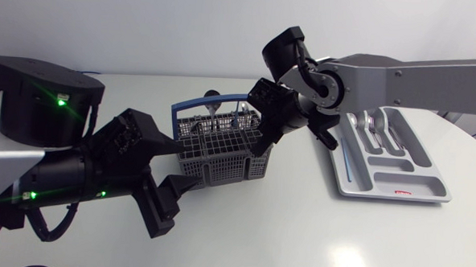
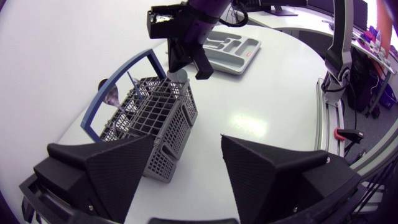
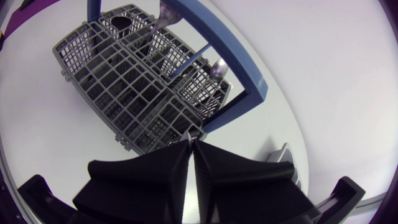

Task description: Unload the cutlery basket into the drawer organizer.

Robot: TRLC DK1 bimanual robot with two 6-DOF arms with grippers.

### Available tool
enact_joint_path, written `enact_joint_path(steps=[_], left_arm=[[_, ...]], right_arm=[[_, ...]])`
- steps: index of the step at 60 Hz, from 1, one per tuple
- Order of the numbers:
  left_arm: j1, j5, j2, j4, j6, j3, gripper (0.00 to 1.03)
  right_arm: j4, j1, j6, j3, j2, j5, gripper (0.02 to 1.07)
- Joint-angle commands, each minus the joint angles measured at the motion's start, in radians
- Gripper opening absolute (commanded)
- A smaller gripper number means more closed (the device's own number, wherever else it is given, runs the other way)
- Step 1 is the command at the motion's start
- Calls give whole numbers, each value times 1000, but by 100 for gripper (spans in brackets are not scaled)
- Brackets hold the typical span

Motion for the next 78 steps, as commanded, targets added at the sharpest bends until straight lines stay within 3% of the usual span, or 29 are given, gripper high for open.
enact_joint_path(steps=[1, 12, 43, 48, 51, 78], left_arm=[[7, -5, -4, 5, -13, -14, 89], [3, -5, -4, 5, -13, -12, 89], [-4, -6, 8, 7, -14, -4, 89], [-2, -6, 15, 10, -13, -4, 89], [1, -6, 18, 12, -13, 0, 89], [-1, -6, 27, 16, -14, -1, 89]], right_arm=[[1, 19, -14, -7, -42, -3, 13], [-6, 19, -1, -18, -62, 10, 17], [-14, 31, 5, -33, -127, 20, 16], [-16, 28, 25, -47, -119, 42, 37], [-22, 28, 38, -53, -114, 50, 43], [-106, 11, 172, -46, -32, 63, 43]])
